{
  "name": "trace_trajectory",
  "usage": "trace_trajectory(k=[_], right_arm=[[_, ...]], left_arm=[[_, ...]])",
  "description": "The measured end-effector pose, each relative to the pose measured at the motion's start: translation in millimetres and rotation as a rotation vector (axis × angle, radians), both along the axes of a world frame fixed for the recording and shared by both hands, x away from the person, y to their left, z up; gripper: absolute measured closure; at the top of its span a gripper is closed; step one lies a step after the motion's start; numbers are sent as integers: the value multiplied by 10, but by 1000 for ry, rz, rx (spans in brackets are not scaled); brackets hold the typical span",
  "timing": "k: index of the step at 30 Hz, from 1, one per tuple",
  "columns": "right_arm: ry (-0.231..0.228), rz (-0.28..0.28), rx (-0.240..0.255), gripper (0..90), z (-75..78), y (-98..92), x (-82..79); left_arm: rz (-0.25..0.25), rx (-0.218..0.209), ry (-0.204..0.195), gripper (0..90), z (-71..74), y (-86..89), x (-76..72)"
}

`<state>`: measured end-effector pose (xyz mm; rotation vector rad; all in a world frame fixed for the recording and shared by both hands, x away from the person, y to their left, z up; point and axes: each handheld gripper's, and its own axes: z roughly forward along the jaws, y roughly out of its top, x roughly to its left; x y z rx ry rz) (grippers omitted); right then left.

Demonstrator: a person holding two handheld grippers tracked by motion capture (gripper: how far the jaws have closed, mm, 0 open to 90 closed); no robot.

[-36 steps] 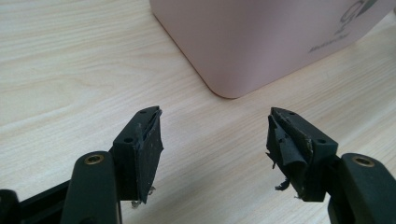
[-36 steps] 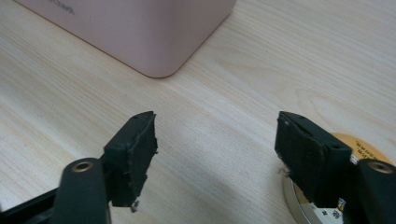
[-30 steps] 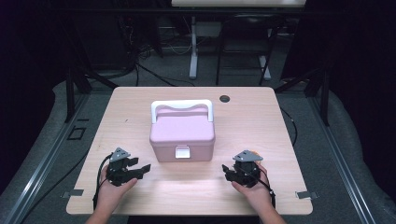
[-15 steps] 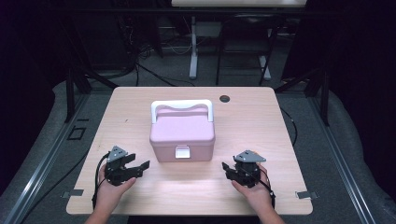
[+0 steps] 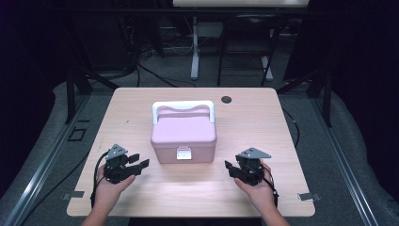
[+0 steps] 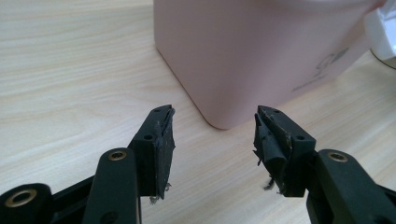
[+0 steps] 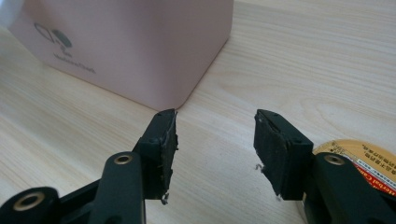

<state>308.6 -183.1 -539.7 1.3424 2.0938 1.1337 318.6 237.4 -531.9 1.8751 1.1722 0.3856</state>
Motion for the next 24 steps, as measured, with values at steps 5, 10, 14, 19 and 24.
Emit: trace_trajectory(k=[5, 10, 14, 19, 24], right_arm=[[-15, -12, -10, 495, 74, 16, 38], [1, -7, 6, 503, 99, 41, 70], [4, 0, 2, 504, 99, 70, 90], [-5, -7, 15, 521, 128, 86, 151], [-25, -24, 15, 533, 128, 106, 246]], left_arm=[[-7, -27, 13, 497, 41, -48, 44], [-22, -19, 14, 469, 22, -129, 89], [-30, -9, 14, 460, 14, -172, 121], [5, 13, -1, 455, 57, -205, 174], [54, 1, -4, 513, 99, -163, 260]])
